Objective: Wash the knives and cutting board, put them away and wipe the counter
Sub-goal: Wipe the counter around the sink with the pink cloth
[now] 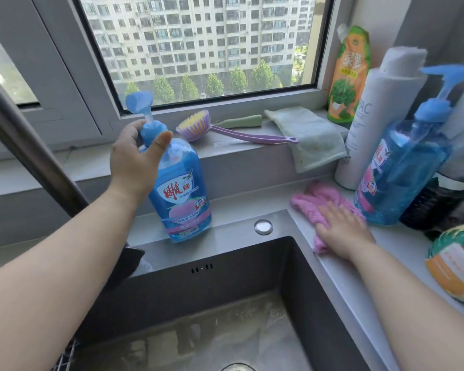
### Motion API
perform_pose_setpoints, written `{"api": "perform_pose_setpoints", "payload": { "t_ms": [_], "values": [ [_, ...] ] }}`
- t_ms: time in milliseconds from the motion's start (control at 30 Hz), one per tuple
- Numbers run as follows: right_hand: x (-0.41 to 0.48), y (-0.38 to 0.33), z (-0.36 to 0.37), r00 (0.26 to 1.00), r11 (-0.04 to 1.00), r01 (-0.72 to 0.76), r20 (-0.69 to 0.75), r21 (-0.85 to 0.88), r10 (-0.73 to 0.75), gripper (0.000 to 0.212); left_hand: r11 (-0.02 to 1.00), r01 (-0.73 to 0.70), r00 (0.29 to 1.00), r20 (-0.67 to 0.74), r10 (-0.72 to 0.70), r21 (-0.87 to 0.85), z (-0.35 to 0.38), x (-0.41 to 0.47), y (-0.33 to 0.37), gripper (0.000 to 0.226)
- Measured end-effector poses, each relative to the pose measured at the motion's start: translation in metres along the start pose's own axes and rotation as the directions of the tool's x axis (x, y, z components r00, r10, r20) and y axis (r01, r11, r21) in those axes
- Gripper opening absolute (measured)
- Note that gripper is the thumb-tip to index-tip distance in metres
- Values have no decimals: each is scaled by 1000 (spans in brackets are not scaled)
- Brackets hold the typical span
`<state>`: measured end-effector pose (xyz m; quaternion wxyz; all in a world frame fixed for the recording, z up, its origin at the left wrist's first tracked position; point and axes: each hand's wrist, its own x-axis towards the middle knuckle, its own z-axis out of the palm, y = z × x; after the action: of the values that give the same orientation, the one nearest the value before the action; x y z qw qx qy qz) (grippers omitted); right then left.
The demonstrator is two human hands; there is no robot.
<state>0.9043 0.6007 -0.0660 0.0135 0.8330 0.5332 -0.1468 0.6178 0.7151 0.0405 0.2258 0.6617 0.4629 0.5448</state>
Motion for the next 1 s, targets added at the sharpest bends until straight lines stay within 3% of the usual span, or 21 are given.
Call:
{"api": "perform_pose_setpoints", "payload": {
  "t_ms": [100, 267, 500, 700, 900, 1000],
  "values": [
    [-3, -1, 0, 999, 999, -45, -2, 29, 45, 57, 996, 65, 993, 106, -58, -63, 2, 4, 3, 42],
    [-13, -3, 2, 1000, 999, -22, -6, 32, 23, 59, 999, 49, 990, 130, -47, -11, 1, 3, 2, 41],
    [-94, 3, 24, 1000, 998, 0, 14, 69, -1, 59, 966, -28, 990, 137, -8, 258, 0, -7, 6, 51],
    [-52, -27, 17, 999, 997, -20, -36, 73, 23, 56, 924, 24, 997, 57, -49, 382, -17, -42, 11, 69],
    [-3, -72, 7, 998, 1000, 0, 57, 25, -1, 67, 886, -159, 961, 276, 36, 436, -32, -106, 11, 60],
    [-16, -61, 9, 998, 999, 39, 54, 32, -41, 64, 875, -158, 954, 298, 16, 458, -42, -119, 1, 53]
  ]
}}
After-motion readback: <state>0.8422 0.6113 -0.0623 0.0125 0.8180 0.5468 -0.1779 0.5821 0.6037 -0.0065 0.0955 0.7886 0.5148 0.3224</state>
